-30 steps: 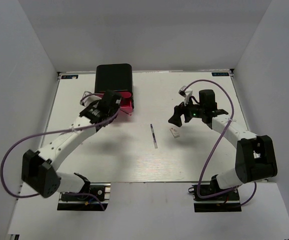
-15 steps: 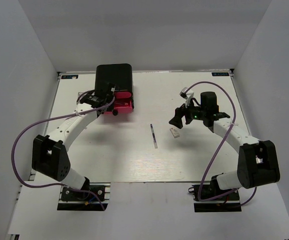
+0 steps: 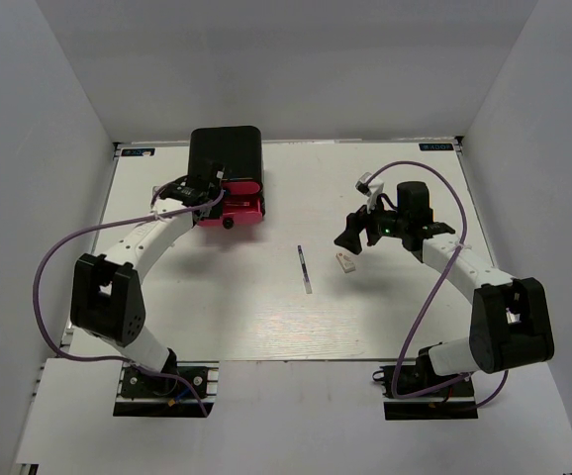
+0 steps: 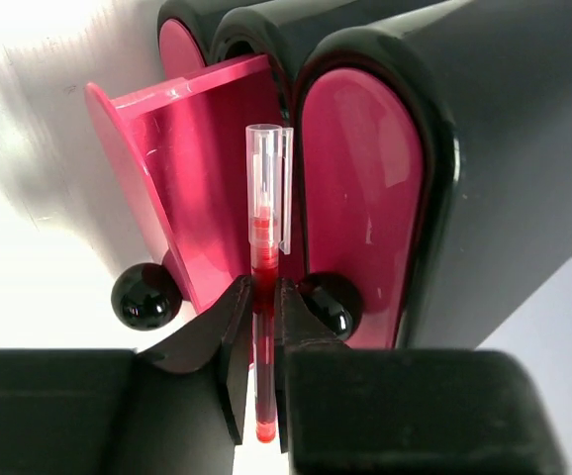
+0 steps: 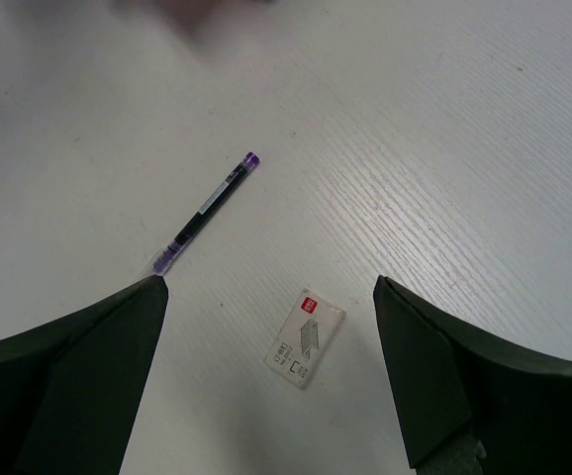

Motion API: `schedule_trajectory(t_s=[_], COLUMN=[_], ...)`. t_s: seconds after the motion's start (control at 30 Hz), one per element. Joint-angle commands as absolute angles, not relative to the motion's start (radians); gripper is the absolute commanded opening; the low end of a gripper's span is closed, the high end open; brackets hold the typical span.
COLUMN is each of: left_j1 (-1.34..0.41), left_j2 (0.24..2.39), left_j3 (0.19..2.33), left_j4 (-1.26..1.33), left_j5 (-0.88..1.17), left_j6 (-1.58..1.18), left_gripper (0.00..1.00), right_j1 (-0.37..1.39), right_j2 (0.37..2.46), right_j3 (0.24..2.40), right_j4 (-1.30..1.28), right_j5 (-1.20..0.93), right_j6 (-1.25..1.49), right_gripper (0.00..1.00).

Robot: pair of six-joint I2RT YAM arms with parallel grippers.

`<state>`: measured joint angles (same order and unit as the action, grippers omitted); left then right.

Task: Sort the stationery into containers
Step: Place the stationery into the container, then grab a piece of stationery with the right arm

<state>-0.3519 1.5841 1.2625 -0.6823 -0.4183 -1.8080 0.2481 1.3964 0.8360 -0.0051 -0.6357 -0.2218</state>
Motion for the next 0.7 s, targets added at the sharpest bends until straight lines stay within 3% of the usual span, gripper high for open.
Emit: schedule_trajectory(t_s=[0.0,0.13,0.3,0.47,0.6,0.67], left_j1=[-0.345,-0.345,-0.345,-0.345,-0.354,-0.363], left_j2=[1.578,1.578,1.560,1.514,1.441,1.395], left_j3=[1.278,1.267,1.267,1.267,1.256,1.227], left_j4=[-0.670,-0.661,-0.661,-0.652,-0.661,-0.689], left_j5=[-0.417,-0.408,-0.408,-0.408,-0.420,-0.429], left_j6=[-1.829,-1.829,-1.809,-1.784,-1.718,-1.700], left_gripper=[0.23,0.43,0.55,0.56,0.50,0.47], right_j1=[0.241,0.238,0.247,0.274,0.320,0.359], right_j2=[1.377,1.382,1.397,1.457,1.496,1.523], right_j3=[0.838,0.838,0.851,0.902,0.933,0.937], right_j4=[0.018,0.017,-0.026,-0.078,-0.084,-0.084], right_j5=[-0.650,-0.656,-0.689,-0.721,-0.706,-0.687], right_j6=[-0.241,-0.244,-0.270,-0.291,-0.288,-0.270], right_gripper=[0.90,0.90,0.90,0.90,0.90,0.85])
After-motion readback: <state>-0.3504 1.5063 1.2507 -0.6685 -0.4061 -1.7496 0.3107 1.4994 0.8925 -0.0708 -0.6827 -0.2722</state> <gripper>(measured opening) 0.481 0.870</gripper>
